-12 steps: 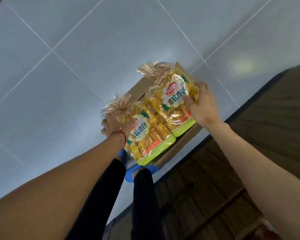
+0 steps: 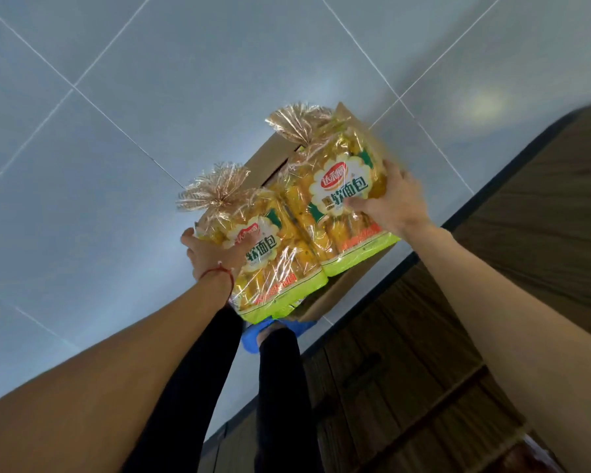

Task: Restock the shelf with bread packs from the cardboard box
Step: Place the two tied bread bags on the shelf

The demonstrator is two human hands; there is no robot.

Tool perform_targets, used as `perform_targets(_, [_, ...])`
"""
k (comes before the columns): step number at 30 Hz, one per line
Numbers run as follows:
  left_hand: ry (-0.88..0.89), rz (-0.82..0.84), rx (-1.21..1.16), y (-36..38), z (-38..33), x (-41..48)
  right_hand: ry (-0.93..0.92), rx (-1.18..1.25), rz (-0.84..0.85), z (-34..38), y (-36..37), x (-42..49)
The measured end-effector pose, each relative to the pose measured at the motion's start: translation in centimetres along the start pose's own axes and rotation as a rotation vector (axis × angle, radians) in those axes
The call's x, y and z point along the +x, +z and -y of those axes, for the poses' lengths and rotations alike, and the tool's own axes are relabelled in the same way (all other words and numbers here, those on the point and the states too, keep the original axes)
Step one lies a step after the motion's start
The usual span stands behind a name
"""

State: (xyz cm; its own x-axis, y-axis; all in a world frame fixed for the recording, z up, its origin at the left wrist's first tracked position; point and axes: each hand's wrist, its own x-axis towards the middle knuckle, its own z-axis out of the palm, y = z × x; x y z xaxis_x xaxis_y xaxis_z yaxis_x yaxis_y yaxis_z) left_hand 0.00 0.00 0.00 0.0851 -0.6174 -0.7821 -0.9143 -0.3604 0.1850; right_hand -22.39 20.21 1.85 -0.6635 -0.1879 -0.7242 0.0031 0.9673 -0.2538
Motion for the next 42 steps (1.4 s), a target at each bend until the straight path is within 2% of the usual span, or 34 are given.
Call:
perform_targets(3, [0.019, 0.053, -0.007, -1.2, 0.2, 0.1, 0.106, 0.126, 0.057, -1.6, 0.6, -0.8])
perform_targets(6, [0.029, 0.094, 0.023, -2.0, 0.9, 0.0, 0.135, 0.254, 0.054, -3.1, 1.4, -1.8])
perform_targets(14, [0.128, 0.258, -0.218, -1.9, 1.5, -0.9, 0.134, 0.508, -0.010, -4.4, 3.4, -4.7])
perform_targets(18, [0.132, 0.257, -0.212, -2.9, 0.8, -0.9, 0.133, 0.540, 0.052, -4.7, 4.0, -5.9])
perform_targets(21, [0.151, 0.329, -0.160, -3.6, 0.6, -0.6, 0.135, 0.581, 0.075, -4.8, 4.6, -6.9])
perform_targets(24, [0.224, 0.417, -0.098, -3.8, 0.7, -0.6, 0.154, 0.632, 0.067, -4.6, 5.0, -7.6])
perform_targets(28, [0.262, 0.405, -0.091, -4.9, 0.8, -0.4, 0.163, 0.656, -0.007, -4.0, 5.0, -9.8])
perform_targets(36, [0.333, 0.389, -0.111, -12.6, -0.6, -4.9, 0.150, 0.731, -0.096, -0.5, 3.4, -17.5])
perform_targets(42, [0.389, 0.345, -0.166, -22.3, -1.4, -10.5, 0.011, 0.769, -0.088, 5.1, -1.0, -24.7])
